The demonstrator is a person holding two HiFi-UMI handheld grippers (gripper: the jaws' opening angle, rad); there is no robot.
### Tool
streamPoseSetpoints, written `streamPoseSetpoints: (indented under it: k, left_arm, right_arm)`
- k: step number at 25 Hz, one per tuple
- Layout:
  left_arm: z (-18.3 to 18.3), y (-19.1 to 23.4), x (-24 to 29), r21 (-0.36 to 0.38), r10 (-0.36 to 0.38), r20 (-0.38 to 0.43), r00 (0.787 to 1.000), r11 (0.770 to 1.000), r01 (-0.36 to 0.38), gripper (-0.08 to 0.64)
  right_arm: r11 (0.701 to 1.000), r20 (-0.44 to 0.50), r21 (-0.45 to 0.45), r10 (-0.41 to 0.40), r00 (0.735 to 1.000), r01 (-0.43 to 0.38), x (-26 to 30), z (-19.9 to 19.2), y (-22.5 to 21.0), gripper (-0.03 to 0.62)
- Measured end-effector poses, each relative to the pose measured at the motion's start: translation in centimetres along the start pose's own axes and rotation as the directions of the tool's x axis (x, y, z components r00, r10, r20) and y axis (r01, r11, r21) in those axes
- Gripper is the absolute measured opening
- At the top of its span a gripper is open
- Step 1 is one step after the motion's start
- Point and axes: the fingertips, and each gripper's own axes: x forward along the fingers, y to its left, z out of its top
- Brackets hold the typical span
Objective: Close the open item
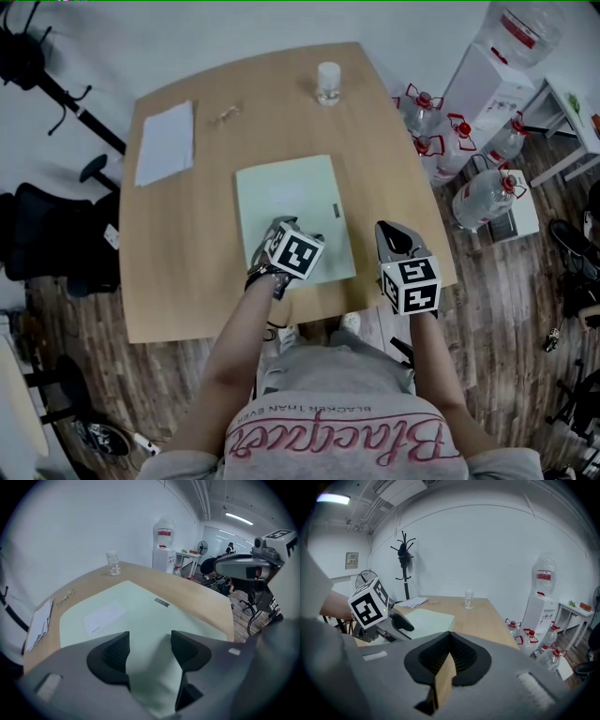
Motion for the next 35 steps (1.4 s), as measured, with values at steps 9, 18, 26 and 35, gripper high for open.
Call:
streamPoseSetpoints:
  k: [9,18,26,35]
  left_arm:
    - [1.5,0.3,-1.5,0.012,0.029,0.063,0.998,0.999,-0.03,0.301]
    - [3.1,1.6,-6.4,-0.006,0.031,0.206,0.978,1.0,-0.03,0.288]
    - [3.1,4.5,-12.2,-0.035,0.061,0.34,0.939,0.998,-0.052,0.258]
    - [1.4,8.1,-17.7,-0.091,0.123,0.447,0.886,0.992,-0.091,0.206]
  right_arm:
    - [1.0,0.032,-0.012,-0.019,0.999,0.02,-0.6,1.6,0.4,0.003]
    - [0.997,0.089,-0.013,-0.069,0.994,0.07,-1.5,3.7,2.3,0.003]
    - [0.992,0.163,-0.005,-0.123,0.979,0.126,-2.7,6.6,4.3,0.003]
    - [0.986,0.235,-0.031,-0.149,0.961,0.161,-4.1,8.5,7.5,0.003]
